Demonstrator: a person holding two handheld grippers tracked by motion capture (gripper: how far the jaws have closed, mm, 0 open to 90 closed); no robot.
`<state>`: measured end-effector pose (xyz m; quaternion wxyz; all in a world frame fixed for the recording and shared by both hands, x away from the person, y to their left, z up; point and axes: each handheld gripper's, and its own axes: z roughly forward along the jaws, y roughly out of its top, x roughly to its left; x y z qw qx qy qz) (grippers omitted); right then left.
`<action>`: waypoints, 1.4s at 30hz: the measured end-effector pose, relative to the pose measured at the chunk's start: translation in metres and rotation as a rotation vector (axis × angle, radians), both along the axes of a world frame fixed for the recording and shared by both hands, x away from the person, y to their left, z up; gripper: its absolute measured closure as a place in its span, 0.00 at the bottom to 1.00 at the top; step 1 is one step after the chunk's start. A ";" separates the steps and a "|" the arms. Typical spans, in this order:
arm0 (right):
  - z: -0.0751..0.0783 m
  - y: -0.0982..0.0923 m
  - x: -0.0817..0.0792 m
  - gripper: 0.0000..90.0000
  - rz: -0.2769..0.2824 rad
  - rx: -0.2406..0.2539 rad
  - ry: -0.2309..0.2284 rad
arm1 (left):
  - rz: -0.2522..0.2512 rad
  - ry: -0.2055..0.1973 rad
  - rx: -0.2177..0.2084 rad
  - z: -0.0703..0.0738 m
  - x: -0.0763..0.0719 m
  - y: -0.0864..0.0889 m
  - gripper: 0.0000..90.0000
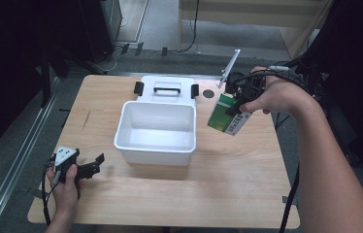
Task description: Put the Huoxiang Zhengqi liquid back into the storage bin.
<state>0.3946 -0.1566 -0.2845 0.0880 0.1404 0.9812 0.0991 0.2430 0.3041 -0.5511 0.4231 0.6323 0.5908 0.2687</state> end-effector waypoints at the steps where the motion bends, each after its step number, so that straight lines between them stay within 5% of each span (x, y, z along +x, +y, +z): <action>1: 0.003 0.002 -0.001 0.71 0.005 0.002 -0.002 | 0.000 0.000 0.000 0.000 0.000 0.000 0.02; 20: 0.039 0.069 -0.007 0.71 0.114 0.032 0.010 | 0.000 0.003 0.000 0.000 0.000 0.000 0.02; 32: 0.039 0.113 -0.006 0.71 0.180 0.028 0.016 | 0.001 0.002 -0.001 0.000 0.000 0.000 0.02; 42: 0.020 0.132 -0.002 0.71 0.271 0.008 0.027 | 0.002 0.002 -0.002 0.000 0.000 0.000 0.02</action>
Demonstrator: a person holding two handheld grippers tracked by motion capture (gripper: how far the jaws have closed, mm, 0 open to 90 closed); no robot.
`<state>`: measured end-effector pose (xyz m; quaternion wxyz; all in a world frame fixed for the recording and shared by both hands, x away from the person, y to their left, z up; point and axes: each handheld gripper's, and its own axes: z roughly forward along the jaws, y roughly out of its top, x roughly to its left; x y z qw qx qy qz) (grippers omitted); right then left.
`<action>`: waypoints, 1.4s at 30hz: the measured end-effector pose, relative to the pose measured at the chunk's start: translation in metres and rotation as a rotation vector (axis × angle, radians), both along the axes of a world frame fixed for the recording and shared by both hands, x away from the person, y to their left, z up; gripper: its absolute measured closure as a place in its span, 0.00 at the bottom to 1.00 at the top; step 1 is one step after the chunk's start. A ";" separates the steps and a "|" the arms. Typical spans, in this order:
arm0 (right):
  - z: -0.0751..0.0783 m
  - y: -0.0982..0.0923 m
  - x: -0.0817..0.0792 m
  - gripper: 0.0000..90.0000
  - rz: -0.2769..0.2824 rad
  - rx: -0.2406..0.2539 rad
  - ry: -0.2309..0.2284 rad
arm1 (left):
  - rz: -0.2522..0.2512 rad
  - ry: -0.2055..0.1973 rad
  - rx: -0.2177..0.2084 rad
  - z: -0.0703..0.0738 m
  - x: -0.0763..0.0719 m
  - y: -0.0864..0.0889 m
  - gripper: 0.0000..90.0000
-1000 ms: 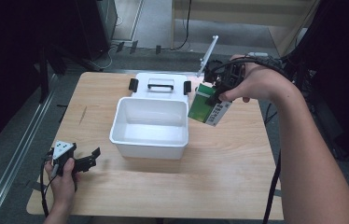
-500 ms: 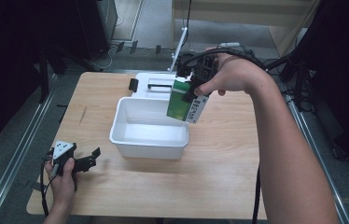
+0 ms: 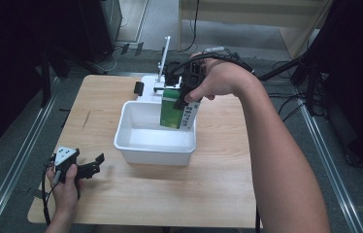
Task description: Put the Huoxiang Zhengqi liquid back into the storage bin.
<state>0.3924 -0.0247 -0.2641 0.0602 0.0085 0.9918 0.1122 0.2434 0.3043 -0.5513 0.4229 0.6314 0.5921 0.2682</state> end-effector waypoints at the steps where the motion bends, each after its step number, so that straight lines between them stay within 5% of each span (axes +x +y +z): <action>1: 0.000 0.000 0.000 0.71 0.000 0.000 0.000 | 0.000 0.000 0.000 0.000 0.000 0.000 0.02; 7: -0.020 0.004 0.004 0.71 0.070 -0.039 -0.008 | 0.001 0.001 -0.001 0.000 0.000 0.000 0.02; 42: -0.093 0.004 0.019 0.71 0.056 -0.052 0.061 | -0.003 0.008 -0.004 0.000 0.000 0.001 0.02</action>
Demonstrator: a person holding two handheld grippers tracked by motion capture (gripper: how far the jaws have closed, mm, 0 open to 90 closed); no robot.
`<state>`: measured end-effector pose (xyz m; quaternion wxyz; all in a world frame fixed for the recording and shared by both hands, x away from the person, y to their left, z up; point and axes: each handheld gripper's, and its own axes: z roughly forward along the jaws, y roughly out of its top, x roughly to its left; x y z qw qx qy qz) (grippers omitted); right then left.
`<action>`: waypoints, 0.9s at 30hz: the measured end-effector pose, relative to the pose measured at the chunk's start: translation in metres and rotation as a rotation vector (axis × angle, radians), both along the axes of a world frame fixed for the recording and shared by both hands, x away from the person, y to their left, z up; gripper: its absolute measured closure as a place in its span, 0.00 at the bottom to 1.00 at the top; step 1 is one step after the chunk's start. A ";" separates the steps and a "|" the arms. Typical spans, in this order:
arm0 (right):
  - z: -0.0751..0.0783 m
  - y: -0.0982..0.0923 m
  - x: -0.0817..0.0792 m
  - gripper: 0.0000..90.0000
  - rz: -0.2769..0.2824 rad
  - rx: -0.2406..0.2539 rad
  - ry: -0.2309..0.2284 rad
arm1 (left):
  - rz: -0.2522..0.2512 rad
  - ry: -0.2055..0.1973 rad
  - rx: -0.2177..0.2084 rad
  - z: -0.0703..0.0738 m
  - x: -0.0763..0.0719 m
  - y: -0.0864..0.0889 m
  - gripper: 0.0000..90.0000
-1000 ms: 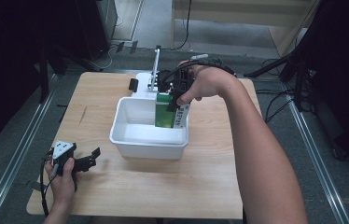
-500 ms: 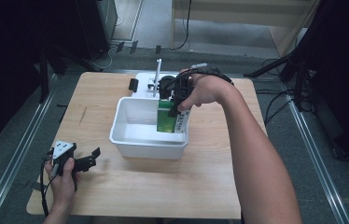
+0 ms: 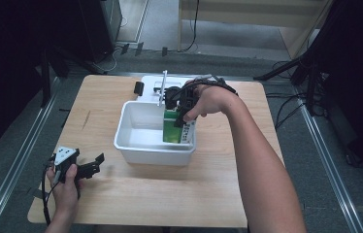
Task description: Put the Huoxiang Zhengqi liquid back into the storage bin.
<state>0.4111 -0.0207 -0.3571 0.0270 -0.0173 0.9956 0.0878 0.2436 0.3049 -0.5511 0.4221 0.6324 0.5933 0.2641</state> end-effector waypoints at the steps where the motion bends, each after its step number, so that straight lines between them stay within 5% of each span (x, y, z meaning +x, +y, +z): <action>1: -0.001 0.000 0.000 0.71 0.004 -0.001 0.000 | 0.000 0.000 0.000 0.000 0.000 0.000 0.02; 27: -0.041 0.005 0.005 0.71 -0.008 -0.017 0.028 | 0.001 -0.002 0.000 0.000 0.000 0.000 0.02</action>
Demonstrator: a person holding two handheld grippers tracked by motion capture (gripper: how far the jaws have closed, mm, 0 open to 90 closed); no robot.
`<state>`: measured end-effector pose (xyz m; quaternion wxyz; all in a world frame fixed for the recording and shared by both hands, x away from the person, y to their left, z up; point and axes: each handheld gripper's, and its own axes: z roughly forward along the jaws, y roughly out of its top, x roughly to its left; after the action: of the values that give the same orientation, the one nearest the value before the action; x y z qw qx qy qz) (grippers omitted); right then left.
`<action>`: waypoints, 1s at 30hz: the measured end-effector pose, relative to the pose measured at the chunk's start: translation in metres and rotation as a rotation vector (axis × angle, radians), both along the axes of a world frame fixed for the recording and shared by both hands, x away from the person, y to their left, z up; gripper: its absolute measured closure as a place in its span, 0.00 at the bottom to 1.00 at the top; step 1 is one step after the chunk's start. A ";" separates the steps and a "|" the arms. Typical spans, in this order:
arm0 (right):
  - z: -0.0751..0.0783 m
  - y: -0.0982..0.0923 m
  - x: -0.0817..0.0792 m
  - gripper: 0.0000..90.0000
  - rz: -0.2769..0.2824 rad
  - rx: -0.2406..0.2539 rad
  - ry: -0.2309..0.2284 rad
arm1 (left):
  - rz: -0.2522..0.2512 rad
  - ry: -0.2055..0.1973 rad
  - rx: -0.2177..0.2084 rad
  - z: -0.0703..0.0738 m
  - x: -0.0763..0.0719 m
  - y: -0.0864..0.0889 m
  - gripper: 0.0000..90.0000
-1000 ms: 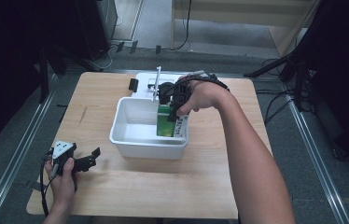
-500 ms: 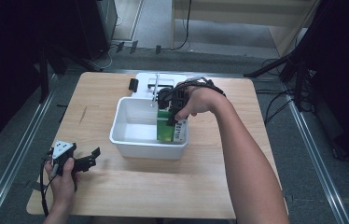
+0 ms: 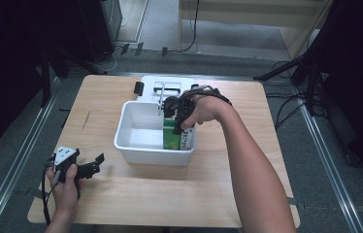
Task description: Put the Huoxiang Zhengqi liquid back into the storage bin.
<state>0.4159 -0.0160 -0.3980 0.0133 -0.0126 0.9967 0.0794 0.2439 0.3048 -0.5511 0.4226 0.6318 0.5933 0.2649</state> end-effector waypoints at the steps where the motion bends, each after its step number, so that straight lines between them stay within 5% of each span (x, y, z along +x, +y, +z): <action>1: -0.001 0.000 0.000 0.71 -0.002 0.004 0.000 | 0.001 0.000 -0.001 0.000 0.000 0.000 0.02; 17: 0.000 0.002 -0.003 0.58 -0.045 0.014 -0.029 | 0.002 -0.002 0.003 0.000 0.000 0.000 0.02; 26: 0.010 0.001 -0.005 0.38 -0.126 0.071 -0.033 | 0.001 -0.002 0.004 0.000 0.000 -0.001 0.02; 30: 0.021 -0.002 -0.010 0.25 -0.187 0.092 -0.084 | 0.002 -0.002 0.006 0.000 0.000 -0.001 0.02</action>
<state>0.4054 -0.0175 -0.3771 0.0631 0.0776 0.9874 0.1230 0.2441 0.3040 -0.5513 0.4212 0.6323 0.5926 0.2678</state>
